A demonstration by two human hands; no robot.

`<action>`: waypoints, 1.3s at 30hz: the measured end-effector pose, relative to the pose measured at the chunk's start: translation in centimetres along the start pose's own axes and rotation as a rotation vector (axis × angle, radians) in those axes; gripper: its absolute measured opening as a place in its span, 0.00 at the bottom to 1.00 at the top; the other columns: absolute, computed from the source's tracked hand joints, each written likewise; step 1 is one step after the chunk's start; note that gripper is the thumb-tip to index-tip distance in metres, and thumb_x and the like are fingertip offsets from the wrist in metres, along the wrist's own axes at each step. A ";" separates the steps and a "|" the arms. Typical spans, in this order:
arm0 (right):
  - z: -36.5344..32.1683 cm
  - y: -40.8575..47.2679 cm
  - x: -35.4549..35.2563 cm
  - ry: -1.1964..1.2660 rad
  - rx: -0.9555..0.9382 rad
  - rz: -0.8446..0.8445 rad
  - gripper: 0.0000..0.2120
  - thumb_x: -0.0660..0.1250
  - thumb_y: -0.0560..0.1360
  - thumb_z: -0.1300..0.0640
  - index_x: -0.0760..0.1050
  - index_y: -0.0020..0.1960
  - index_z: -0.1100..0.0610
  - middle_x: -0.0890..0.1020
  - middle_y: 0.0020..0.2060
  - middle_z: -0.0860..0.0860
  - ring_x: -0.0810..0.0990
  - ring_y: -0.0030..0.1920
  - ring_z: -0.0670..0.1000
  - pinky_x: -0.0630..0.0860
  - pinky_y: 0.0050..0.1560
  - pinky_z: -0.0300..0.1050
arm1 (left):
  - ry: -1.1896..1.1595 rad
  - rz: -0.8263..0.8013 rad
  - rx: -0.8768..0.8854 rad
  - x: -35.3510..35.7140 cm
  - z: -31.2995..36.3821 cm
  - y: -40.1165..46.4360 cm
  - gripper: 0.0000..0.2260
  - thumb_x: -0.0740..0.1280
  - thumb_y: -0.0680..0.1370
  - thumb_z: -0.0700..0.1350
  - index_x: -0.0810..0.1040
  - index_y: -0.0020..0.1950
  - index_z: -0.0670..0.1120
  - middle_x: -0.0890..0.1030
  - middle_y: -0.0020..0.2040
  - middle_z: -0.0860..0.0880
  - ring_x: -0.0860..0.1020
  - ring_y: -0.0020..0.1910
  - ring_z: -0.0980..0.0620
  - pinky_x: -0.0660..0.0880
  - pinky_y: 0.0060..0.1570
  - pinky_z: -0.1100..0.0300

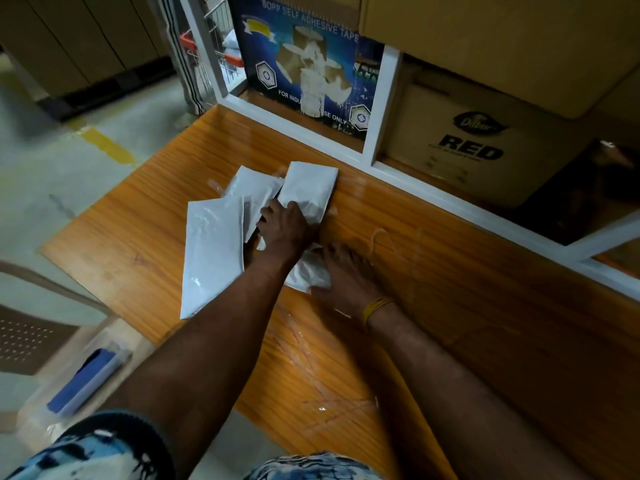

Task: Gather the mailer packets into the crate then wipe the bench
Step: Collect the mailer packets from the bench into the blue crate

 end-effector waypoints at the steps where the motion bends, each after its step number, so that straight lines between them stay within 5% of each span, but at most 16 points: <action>1: -0.1 0.0 0.0 -0.011 -0.016 -0.014 0.37 0.67 0.73 0.38 0.59 0.76 0.49 0.61 0.74 0.56 0.63 0.72 0.59 0.61 0.71 0.55 | 0.003 -0.015 0.002 0.1 0.0 -0.1 0.28 0.68 0.75 0.62 0.72 0.67 0.43 0.65 0.70 0.37 0.65 0.68 0.33 0.66 0.65 0.39; 4: 0.0 -0.2 -0.3 -0.052 0.025 0.041 0.34 0.67 0.73 0.39 0.62 0.74 0.50 0.65 0.72 0.55 0.65 0.71 0.58 0.64 0.68 0.56 | 0.041 -0.044 0.023 0.3 0.1 -0.4 0.29 0.72 0.73 0.62 0.74 0.65 0.45 0.62 0.73 0.38 0.65 0.70 0.33 0.68 0.64 0.40; 8: -0.1 -0.5 -0.1 -0.062 0.091 0.100 0.34 0.65 0.73 0.39 0.61 0.74 0.49 0.65 0.72 0.56 0.66 0.70 0.58 0.64 0.67 0.57 | 0.084 -0.059 0.067 0.6 0.6 -0.4 0.34 0.73 0.73 0.57 0.64 0.72 0.46 0.60 0.73 0.37 0.65 0.70 0.32 0.69 0.64 0.38; 15: -0.4 -0.6 0.8 -0.032 -0.041 0.111 0.31 0.64 0.75 0.41 0.61 0.75 0.44 0.64 0.72 0.53 0.66 0.69 0.57 0.68 0.65 0.56 | 0.000 0.079 0.113 0.5 0.6 -0.6 0.29 0.68 0.76 0.58 0.63 0.72 0.50 0.67 0.69 0.36 0.68 0.67 0.33 0.70 0.61 0.41; 18: -0.6 -0.5 0.6 -0.008 -0.019 0.159 0.27 0.65 0.74 0.44 0.67 0.71 0.48 0.68 0.67 0.55 0.70 0.65 0.57 0.72 0.60 0.56 | -0.053 0.101 0.144 -0.1 0.6 -1.0 0.29 0.67 0.76 0.61 0.62 0.73 0.54 0.64 0.70 0.36 0.71 0.64 0.31 0.74 0.55 0.41; 22: -0.5 -0.9 0.5 -0.007 0.037 0.201 0.24 0.65 0.74 0.46 0.67 0.68 0.51 0.70 0.64 0.56 0.72 0.62 0.57 0.74 0.57 0.54 | -0.076 0.191 0.215 -0.9 0.4 -1.4 0.26 0.69 0.76 0.49 0.64 0.73 0.54 0.65 0.69 0.38 0.78 0.53 0.33 0.77 0.41 0.48; 26: 0.4 -1.9 0.3 0.074 0.154 0.242 0.23 0.66 0.75 0.47 0.66 0.68 0.49 0.69 0.65 0.55 0.72 0.63 0.58 0.74 0.57 0.54 | -0.166 0.221 0.282 -1.5 -0.5 -2.8 0.25 0.71 0.74 0.47 0.65 0.67 0.55 0.68 0.65 0.38 0.80 0.46 0.37 0.79 0.36 0.51; 30: 1.0 -3.3 0.0 0.175 0.275 0.290 0.23 0.65 0.75 0.47 0.66 0.68 0.47 0.68 0.67 0.56 0.72 0.63 0.60 0.75 0.56 0.57 | -0.173 0.291 0.388 -1.9 -1.7 -5.6 0.21 0.71 0.71 0.46 0.70 0.62 0.52 0.72 0.58 0.40 0.78 0.43 0.39 0.74 0.32 0.56; 39: -0.3 -9.0 -1.9 0.199 0.402 0.443 0.23 0.64 0.76 0.47 0.67 0.70 0.51 0.69 0.67 0.57 0.71 0.65 0.61 0.73 0.56 0.53 | -0.266 0.287 0.321 -3.1 -3.0 -13.6 0.20 0.64 0.74 0.51 0.67 0.65 0.54 0.72 0.60 0.42 0.78 0.49 0.39 0.78 0.44 0.49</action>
Point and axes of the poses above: each hand's wrist, its own y-axis towards the middle knuckle, its own x-axis out of the palm, z = x × y, the point moved 4 cm from there along y, towards the middle knuckle
